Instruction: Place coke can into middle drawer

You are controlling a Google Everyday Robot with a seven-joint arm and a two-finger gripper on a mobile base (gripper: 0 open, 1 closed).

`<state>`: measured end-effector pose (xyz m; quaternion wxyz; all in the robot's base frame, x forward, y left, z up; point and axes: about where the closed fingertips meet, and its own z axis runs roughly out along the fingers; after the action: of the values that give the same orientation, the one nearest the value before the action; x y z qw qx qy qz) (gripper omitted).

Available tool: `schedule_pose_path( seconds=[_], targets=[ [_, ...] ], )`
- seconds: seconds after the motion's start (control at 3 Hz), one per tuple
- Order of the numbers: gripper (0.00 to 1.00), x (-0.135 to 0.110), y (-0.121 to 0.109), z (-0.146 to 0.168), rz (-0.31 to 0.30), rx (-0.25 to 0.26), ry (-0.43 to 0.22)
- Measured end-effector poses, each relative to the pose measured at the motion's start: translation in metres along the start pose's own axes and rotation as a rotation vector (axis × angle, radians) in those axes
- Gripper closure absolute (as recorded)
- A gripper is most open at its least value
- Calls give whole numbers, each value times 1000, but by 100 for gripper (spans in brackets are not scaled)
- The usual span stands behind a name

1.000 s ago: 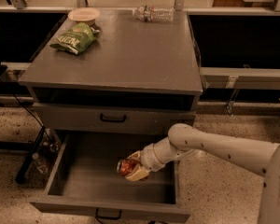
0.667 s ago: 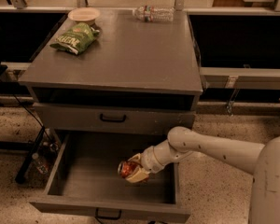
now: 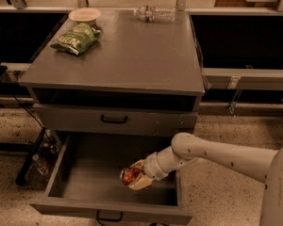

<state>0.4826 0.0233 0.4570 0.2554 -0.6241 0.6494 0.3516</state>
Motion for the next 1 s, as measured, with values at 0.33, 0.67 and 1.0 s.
schedule_pose_path(
  seconds=[0.33, 0.67, 1.0],
  targets=[
    [100, 19, -9, 18, 25, -42, -46],
    [100, 19, -8, 18, 25, -42, -46],
    [100, 22, -7, 22, 27, -47, -30]
  ],
)
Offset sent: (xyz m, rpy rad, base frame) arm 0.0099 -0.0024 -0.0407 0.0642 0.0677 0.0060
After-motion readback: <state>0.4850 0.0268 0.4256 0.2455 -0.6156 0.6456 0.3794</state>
